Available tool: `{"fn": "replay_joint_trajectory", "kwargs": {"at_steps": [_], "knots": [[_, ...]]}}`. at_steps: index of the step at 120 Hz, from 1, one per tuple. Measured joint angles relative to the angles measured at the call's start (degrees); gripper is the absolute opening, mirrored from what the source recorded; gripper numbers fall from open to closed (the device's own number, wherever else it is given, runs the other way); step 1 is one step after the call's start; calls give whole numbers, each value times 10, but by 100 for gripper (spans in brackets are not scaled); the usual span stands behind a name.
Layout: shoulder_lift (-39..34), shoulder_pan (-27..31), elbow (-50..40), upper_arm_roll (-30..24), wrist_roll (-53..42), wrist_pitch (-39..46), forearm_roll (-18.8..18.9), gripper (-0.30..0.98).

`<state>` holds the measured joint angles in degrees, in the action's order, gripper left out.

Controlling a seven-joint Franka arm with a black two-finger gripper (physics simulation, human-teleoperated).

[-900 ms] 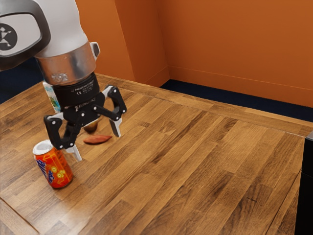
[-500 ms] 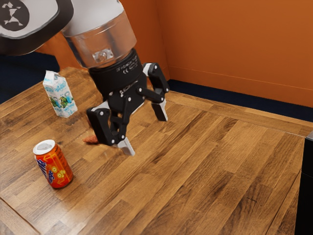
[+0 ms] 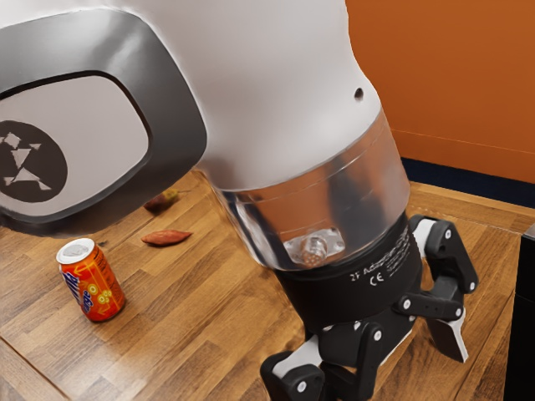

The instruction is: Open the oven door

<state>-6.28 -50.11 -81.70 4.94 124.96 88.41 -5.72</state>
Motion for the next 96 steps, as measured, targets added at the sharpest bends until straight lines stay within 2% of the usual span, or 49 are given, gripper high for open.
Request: {"fn": "replay_joint_trajectory", "kwargs": {"at_steps": [17,44,96], "knots": [[61,-13,2,-21,25,60,0,69],[96,-27,4,-61,54,140,1,69],[146,-6,39,-76,80,201,3,69]]}}
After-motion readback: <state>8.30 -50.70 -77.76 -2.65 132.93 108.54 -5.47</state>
